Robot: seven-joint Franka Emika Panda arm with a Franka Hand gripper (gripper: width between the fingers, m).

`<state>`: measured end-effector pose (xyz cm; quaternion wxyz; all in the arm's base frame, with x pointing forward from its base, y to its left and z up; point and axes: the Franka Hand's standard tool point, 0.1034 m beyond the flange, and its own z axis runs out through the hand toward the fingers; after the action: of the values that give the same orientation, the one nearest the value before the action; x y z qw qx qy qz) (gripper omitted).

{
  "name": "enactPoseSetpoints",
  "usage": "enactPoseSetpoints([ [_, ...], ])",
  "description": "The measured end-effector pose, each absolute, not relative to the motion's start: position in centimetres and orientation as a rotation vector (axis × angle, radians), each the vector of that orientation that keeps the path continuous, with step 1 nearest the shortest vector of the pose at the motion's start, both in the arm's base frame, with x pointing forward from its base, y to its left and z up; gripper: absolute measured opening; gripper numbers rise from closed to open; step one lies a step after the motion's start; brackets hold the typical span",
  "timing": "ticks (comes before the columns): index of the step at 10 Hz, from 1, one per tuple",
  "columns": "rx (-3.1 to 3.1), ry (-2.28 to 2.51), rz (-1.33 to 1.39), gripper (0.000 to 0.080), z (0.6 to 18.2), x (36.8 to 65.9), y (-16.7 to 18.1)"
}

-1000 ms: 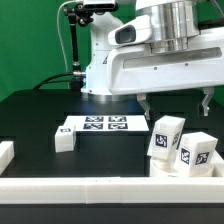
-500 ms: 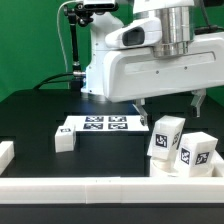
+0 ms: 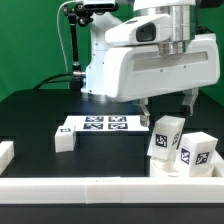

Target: Assemble stool

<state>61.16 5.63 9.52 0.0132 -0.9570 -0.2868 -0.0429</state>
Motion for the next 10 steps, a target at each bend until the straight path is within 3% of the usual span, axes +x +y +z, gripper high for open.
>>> enactPoseSetpoints([
  [4,-2.943,-1.064,-0.118,0.0649,8.96,61.12,5.02],
  [6,-2.944,-1.062,-0.117,0.0388,8.92,61.09,4.97],
  [10,-2.961,-1.013,-0.118,0.0341,8.94,61.11,4.87],
])
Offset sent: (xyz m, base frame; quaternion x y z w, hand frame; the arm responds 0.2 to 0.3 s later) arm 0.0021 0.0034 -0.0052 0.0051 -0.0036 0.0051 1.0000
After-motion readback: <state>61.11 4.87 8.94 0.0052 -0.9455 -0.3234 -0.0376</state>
